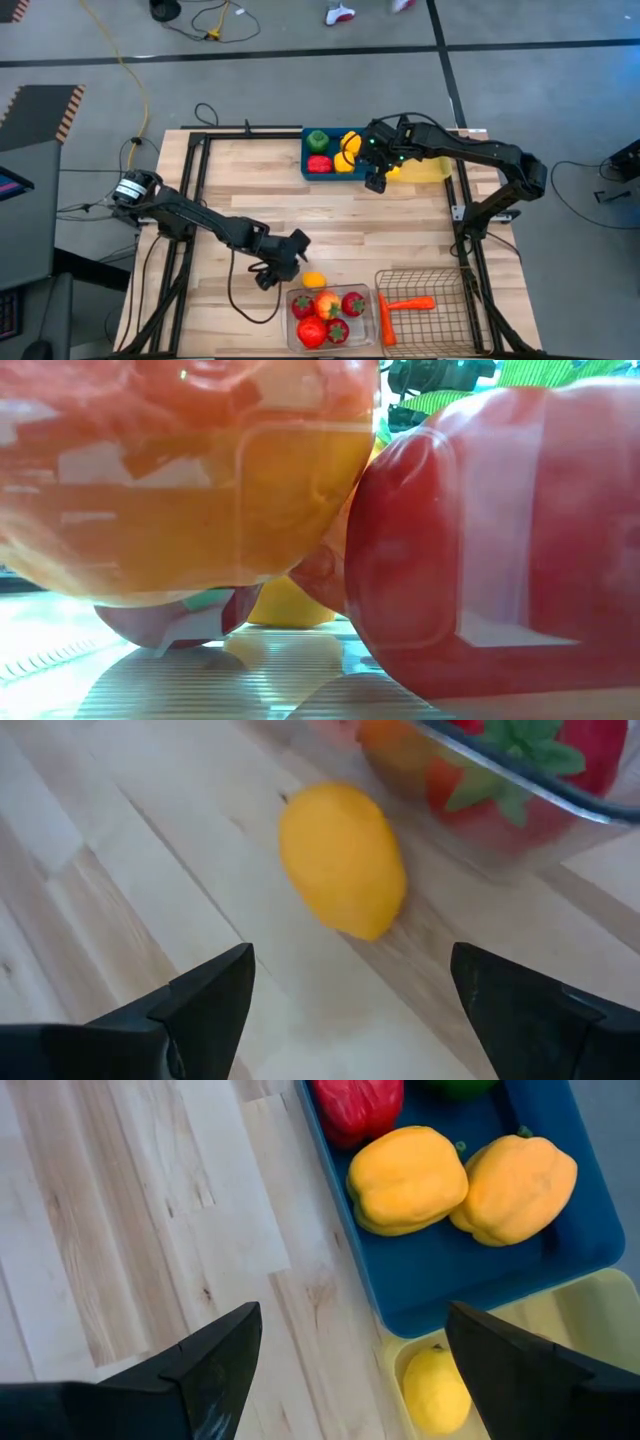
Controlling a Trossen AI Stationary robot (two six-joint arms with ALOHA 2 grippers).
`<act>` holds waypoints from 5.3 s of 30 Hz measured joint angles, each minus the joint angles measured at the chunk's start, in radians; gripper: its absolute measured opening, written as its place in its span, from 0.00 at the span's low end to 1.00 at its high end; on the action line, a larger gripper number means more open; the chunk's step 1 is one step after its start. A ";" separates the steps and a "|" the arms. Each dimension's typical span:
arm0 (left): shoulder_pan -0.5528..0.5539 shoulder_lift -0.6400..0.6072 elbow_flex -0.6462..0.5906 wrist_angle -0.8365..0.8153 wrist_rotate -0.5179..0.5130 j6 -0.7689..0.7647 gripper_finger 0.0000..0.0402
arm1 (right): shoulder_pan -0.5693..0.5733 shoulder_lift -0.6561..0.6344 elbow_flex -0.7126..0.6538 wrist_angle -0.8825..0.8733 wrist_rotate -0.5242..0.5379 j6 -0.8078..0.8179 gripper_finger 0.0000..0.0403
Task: Sort produce into baskets
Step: Put the lemon into the yellow bin
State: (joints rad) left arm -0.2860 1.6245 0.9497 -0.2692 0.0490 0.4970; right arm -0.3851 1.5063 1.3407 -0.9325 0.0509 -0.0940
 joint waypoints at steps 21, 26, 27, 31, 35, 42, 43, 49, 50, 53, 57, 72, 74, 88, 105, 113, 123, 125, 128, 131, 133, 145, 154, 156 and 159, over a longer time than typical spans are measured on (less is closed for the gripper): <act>0.013 0.053 -0.066 0.251 0.060 0.187 0.81 | 0.000 0.000 0.000 0.001 -0.001 -0.003 0.85; 0.024 0.114 -0.067 0.300 0.074 0.192 0.81 | 0.000 0.000 0.000 0.003 -0.001 -0.003 0.85; 0.028 0.123 -0.068 0.320 0.075 0.192 0.81 | -0.001 0.000 0.000 0.002 -0.001 -0.003 0.85; 0.043 0.136 -0.067 0.365 0.077 0.187 0.81 | -0.002 0.000 0.000 0.003 -0.001 -0.003 0.85; 0.054 0.150 -0.067 0.388 0.109 0.178 0.81 | -0.001 0.000 0.000 0.003 -0.001 -0.003 0.85; 0.063 0.179 -0.067 0.433 0.157 0.194 0.81 | 0.000 0.000 0.000 0.004 -0.001 -0.002 0.85; 0.064 0.179 -0.067 0.448 0.159 0.187 0.81 | -0.001 0.000 0.000 0.004 -0.001 -0.002 0.85; 0.068 0.219 -0.066 0.526 0.186 0.190 0.81 | -0.001 0.000 0.000 0.006 -0.001 0.000 0.85; 0.069 0.229 -0.064 0.539 0.195 0.187 0.81 | -0.001 0.000 0.000 0.005 -0.001 0.000 0.85; 0.069 0.267 -0.058 0.557 0.205 0.183 0.81 | -0.001 0.000 0.000 0.005 -0.001 -0.001 0.85; 0.071 0.305 -0.040 0.590 0.193 0.164 0.81 | -0.002 0.000 0.000 0.006 -0.001 -0.001 0.85; 0.074 0.307 -0.030 0.577 0.165 0.089 0.60 | -0.001 0.000 0.000 0.007 -0.001 -0.003 0.85; 0.074 0.306 -0.030 0.577 0.164 0.053 0.56 | -0.001 0.000 0.000 0.007 -0.001 -0.003 0.85; 0.108 0.215 -0.031 0.525 0.069 0.012 0.52 | -0.004 0.000 0.000 0.007 0.000 -0.003 0.85; 0.173 0.045 -0.031 0.500 -0.113 0.101 0.52 | 0.000 0.000 0.000 0.011 -0.001 0.051 0.85; 0.240 -0.101 -0.031 0.504 -0.296 0.132 0.52 | 0.002 0.000 0.000 0.116 -0.203 0.240 0.85; 0.288 -0.140 -0.031 0.466 -0.324 0.082 0.52 | -0.004 0.000 0.000 0.362 -0.561 0.394 0.85; 0.288 -0.140 -0.031 0.466 -0.325 0.082 0.52 | -0.005 0.000 0.000 0.391 -0.603 0.423 0.85; 0.288 -0.140 -0.031 0.467 -0.335 0.082 0.52 | -0.005 0.000 0.000 0.404 -0.668 0.466 0.85; 0.288 -0.140 -0.031 0.486 -0.355 0.083 0.52 | 0.004 0.000 0.000 0.401 -0.682 0.488 0.85; 0.288 -0.140 -0.031 0.510 -0.357 0.082 0.52 | 0.012 0.000 0.000 0.400 -0.682 0.490 0.85; 0.288 -0.140 -0.032 0.625 -0.370 0.110 0.52 | 0.032 -0.002 0.000 0.407 -0.682 0.489 0.85; 0.288 -0.140 -0.032 0.684 -0.385 0.143 0.52 | 0.057 -0.002 0.001 0.465 -0.680 0.485 0.78; 0.288 -0.140 -0.032 0.684 -0.391 0.150 0.52 | 0.064 -0.002 0.001 0.465 -0.677 0.483 0.74; 0.287 -0.140 -0.032 0.684 -0.388 0.147 0.52 | 0.075 -0.002 0.001 0.465 -0.674 0.485 0.69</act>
State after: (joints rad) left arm 0.0008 1.4845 0.9180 0.4143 -0.3393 0.6445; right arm -0.3102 1.5043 1.3415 -0.4677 -0.6235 0.3915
